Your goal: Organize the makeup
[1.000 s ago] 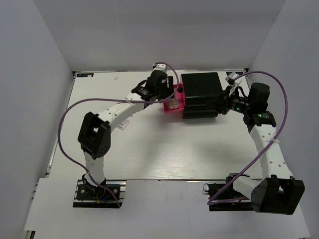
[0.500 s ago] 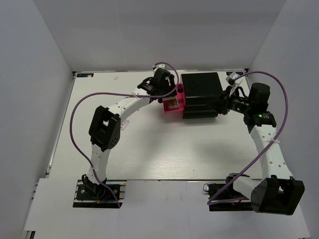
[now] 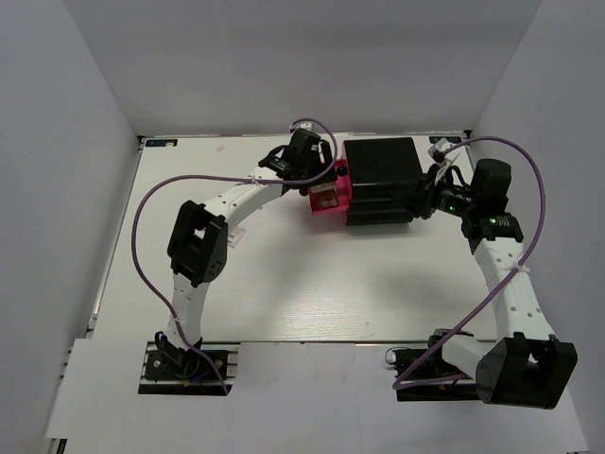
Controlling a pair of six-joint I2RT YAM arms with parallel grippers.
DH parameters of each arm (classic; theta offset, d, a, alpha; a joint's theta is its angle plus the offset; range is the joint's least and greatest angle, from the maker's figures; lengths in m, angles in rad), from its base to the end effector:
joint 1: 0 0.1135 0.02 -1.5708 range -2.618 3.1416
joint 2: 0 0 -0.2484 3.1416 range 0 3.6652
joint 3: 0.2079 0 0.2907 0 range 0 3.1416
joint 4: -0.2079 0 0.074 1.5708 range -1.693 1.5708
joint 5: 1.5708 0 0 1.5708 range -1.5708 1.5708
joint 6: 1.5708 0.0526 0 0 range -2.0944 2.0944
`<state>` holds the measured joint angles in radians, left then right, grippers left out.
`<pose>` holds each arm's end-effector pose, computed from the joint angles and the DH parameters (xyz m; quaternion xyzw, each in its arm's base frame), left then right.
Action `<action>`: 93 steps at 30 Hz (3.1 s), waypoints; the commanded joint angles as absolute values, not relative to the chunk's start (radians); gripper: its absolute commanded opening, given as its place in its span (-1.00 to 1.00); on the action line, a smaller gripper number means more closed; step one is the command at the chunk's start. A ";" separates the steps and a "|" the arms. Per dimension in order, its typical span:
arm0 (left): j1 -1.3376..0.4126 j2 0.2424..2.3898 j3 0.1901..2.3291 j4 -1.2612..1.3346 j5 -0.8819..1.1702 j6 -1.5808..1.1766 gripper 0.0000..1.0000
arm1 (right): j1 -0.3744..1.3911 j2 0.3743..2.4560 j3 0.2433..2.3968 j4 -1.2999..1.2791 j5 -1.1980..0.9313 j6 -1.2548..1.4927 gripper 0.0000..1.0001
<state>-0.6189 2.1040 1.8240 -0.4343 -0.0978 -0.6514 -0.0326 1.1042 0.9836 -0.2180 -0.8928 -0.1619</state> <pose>0.4360 -0.3043 0.2237 -0.0351 0.9082 -0.2103 0.3603 0.2999 0.0312 0.3252 -0.2965 0.7185 0.3001 0.5530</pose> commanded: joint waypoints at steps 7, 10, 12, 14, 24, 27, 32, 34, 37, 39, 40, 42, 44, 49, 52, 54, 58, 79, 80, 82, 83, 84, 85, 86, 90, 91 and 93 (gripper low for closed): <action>-0.620 2.017 1.845 -0.429 -0.071 -0.647 0.71 | -0.037 1.088 0.983 -0.181 -0.908 -0.150 -0.35; -0.620 2.013 1.838 -0.430 -0.064 -0.647 0.73 | -0.038 1.089 0.983 -0.179 -0.908 -0.149 -0.33; -0.620 2.011 1.835 -0.429 -0.057 -0.647 0.84 | -0.037 1.088 0.983 -0.179 -0.905 -0.147 -0.30; -0.620 2.008 1.835 -0.428 -0.048 -0.649 0.85 | -0.037 1.088 0.985 -0.181 -0.904 -0.147 -0.29; -0.566 1.723 1.557 -0.287 -0.060 -0.629 -0.66 | -0.041 1.094 1.014 -0.152 -0.790 -0.106 -0.76; -0.505 1.640 1.416 -0.244 -0.045 -0.649 -1.00 | -0.043 1.129 1.066 -0.141 -0.712 -0.060 -0.95; -0.397 1.627 1.226 -0.138 0.133 -0.715 -1.00 | -0.049 1.206 1.159 -0.143 -0.572 0.017 0.15; -0.356 1.669 1.203 -0.106 0.187 -0.752 -1.00 | -0.055 1.267 1.234 -0.159 -0.539 0.032 0.58; -0.334 1.765 1.222 -0.074 0.277 -0.784 -0.55 | -0.063 1.357 1.334 -0.195 -0.523 0.060 0.69; -0.334 1.830 1.265 -0.063 0.329 -0.798 -0.13 | -0.074 1.432 1.385 -0.237 -0.514 0.080 0.70; -0.334 1.850 1.279 -0.060 0.343 -0.804 -0.05 | -0.080 1.456 1.429 -0.250 -0.508 0.083 0.70; -0.334 1.882 1.314 -0.051 0.377 -0.815 0.10 | -0.089 1.518 1.462 -0.277 -0.486 0.090 0.68; -0.334 1.919 1.331 -0.040 0.394 -0.822 0.15 | -0.107 1.552 1.485 -0.282 -0.472 0.094 0.66; -0.334 1.971 1.362 -0.020 0.445 -0.836 0.16 | -0.144 1.669 1.519 -0.307 -0.564 0.103 0.44; -0.334 1.988 1.365 -0.008 0.466 -0.847 0.16 | -0.159 1.724 1.537 -0.318 -0.615 0.103 0.34; -0.334 2.006 1.376 -0.008 0.479 -0.851 0.16 | -0.167 1.758 1.546 -0.324 -0.665 0.097 0.29; -0.334 2.040 1.410 -0.008 0.505 -0.861 0.16 | -0.173 1.802 1.557 -0.344 -0.715 0.086 0.22; -0.394 2.181 1.560 0.149 0.663 -0.957 0.16 | -0.176 1.879 1.582 -0.411 -0.834 0.063 0.01; -0.403 2.192 1.581 0.159 0.679 -0.960 0.16 | -0.175 1.879 1.585 -0.413 -0.836 0.063 0.01; -0.414 2.218 1.606 0.179 0.710 -0.968 0.16 | -0.175 1.882 1.585 -0.416 -0.838 0.063 0.01; -0.425 2.226 1.633 0.172 0.716 -0.966 0.16 | -0.176 1.881 1.585 -0.417 -0.839 0.063 0.01; -0.425 2.235 1.646 0.170 0.724 -0.968 0.16 | -0.175 1.882 1.583 -0.416 -0.841 0.061 0.01; -0.434 2.244 1.658 0.166 0.727 -0.968 0.16 | -0.176 1.882 1.583 -0.416 -0.842 0.061 0.01; -0.443 2.261 1.670 0.161 0.729 -0.966 0.16 | -0.175 1.884 1.585 -0.416 -0.845 0.061 0.01; -0.463 2.296 1.712 0.167 0.738 -0.985 0.17 | -0.176 1.887 1.586 -0.417 -0.848 0.064 0.01; -0.463 2.302 1.718 0.164 0.739 -0.988 0.17 | -0.176 1.887 1.586 -0.417 -0.848 0.066 0.01; -0.472 2.319 1.730 0.169 0.744 -0.999 0.17 | -0.175 1.890 1.586 -0.416 -0.848 0.066 0.01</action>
<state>-0.4564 2.3177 1.6890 0.1459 0.7090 -0.9817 -0.1867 1.8664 1.5581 -0.3729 -0.8089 0.0711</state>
